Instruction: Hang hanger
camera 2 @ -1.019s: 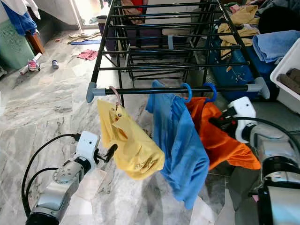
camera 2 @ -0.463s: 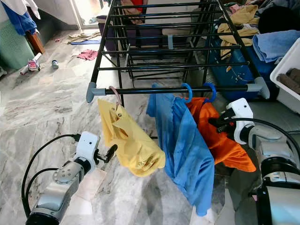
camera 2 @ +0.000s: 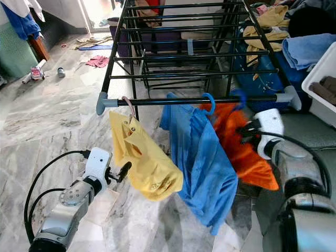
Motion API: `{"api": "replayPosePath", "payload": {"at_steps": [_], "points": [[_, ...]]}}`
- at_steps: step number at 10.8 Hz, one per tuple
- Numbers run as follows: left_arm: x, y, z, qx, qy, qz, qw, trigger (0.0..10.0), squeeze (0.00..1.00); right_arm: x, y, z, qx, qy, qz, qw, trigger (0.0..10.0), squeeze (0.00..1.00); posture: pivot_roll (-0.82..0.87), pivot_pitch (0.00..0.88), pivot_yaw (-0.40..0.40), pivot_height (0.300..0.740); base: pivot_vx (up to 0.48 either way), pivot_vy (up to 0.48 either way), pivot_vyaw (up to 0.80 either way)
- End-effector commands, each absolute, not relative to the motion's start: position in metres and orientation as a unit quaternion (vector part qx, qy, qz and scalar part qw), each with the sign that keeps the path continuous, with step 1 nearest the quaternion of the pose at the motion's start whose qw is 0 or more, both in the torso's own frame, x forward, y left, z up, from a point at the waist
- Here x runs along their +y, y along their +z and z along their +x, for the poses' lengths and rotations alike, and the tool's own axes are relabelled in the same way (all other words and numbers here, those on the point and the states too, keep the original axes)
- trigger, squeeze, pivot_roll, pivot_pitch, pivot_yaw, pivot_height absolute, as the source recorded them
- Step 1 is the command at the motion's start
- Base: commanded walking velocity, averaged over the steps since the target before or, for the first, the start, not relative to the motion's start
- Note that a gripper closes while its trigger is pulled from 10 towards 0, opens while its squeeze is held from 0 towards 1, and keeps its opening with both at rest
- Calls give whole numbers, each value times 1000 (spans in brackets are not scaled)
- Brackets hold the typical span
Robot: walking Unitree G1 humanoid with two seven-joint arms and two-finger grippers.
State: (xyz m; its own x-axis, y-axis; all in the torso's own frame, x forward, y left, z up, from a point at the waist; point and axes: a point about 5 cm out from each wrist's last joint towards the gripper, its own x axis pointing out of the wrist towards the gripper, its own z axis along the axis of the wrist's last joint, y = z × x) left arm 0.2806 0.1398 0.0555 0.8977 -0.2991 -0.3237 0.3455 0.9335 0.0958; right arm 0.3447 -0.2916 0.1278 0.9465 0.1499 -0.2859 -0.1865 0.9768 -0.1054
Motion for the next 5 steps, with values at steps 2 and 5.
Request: {"api": "replayPosePath", "payload": {"at_steps": [2,5], "points": [[142,54,279,156,-164,74,971,10000,0,-283,139,346,60,26,-53,996,0,0,-61,62,31,740,0,0,0],[144,57,282,148,-168,74,972,10000,0,-248,119,319,8,-28,-42,999,0,0,-75,68,42,740,0,0,0]]}}
